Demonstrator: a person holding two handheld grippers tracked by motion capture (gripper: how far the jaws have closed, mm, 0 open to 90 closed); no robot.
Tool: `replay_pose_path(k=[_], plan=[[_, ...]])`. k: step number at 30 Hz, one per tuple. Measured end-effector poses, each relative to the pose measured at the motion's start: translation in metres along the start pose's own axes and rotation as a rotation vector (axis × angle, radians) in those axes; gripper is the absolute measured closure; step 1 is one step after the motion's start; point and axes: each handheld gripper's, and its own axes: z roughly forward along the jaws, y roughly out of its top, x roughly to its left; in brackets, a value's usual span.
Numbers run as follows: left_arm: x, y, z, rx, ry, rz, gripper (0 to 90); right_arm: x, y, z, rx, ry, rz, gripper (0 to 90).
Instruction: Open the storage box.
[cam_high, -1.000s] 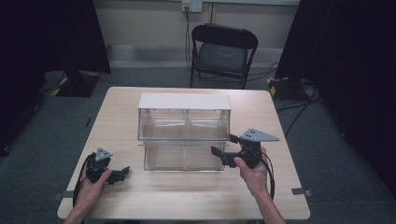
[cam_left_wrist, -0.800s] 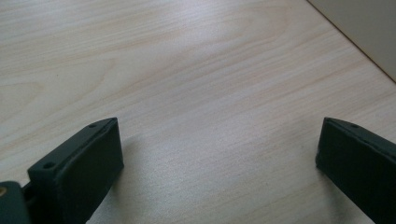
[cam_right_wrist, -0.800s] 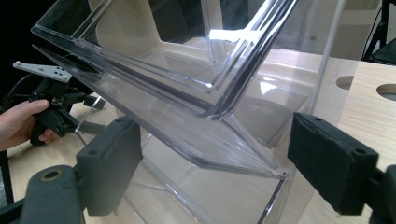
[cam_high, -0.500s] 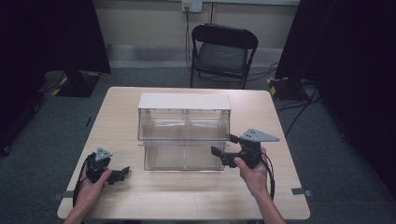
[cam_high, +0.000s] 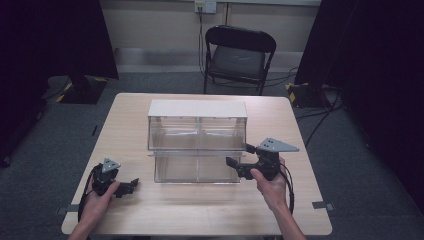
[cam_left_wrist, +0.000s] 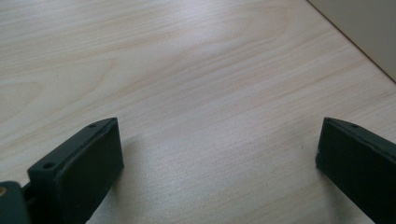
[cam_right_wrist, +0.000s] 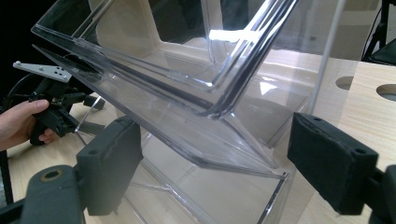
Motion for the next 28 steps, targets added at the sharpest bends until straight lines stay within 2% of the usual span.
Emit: replay_pose_path(k=[28], plan=[[0.0003, 0.0001, -0.0001, 0.000, 0.002, 0.005, 0.0, -0.0004, 0.0001, -0.0001, 0.002, 0.003, 0.000, 17.6]])
